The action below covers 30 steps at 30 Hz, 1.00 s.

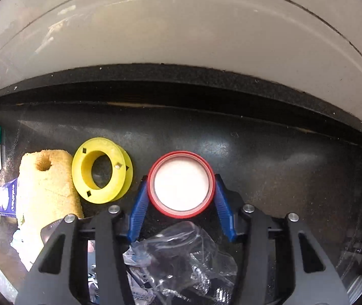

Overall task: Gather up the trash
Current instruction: 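Carry the green tray and red-rimmed cup over the black trash bin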

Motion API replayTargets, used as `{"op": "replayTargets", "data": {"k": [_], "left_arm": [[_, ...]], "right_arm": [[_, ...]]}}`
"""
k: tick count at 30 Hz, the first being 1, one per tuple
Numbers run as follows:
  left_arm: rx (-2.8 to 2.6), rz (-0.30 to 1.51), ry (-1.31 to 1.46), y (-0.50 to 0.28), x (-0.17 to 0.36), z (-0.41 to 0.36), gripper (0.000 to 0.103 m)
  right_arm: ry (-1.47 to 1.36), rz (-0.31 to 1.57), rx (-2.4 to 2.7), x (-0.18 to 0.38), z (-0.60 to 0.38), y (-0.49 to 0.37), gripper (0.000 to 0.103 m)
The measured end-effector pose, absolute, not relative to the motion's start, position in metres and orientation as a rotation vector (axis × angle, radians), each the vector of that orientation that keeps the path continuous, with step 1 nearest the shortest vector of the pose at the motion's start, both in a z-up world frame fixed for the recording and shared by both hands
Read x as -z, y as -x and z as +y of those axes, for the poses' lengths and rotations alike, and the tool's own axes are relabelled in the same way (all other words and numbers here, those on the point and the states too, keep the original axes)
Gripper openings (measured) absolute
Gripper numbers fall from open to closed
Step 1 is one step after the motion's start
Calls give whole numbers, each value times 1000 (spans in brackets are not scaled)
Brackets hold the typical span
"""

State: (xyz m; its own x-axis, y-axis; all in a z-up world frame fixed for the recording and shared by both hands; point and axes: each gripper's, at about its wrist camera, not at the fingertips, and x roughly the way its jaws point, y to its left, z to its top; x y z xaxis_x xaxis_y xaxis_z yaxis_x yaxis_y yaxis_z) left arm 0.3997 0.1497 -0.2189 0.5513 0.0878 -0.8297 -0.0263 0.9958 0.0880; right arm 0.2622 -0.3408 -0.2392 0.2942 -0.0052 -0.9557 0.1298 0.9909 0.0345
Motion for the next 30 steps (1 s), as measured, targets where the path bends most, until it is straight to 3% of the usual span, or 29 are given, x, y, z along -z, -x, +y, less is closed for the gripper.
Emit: {"op": "replayTargets", "data": {"k": [9,19,30], "left_arm": [[-56,971,-40,-354,171,139,32],[35,980,-40,-202,102,78,32],[160,1006,-77,-71,97,4,32]], "right_arm": [[-102,1166,88,197,-341,-246,49],[-103,1061,12,122,-315,-170,49],[-82,1037,-68,90,-285,-52,49]]}}
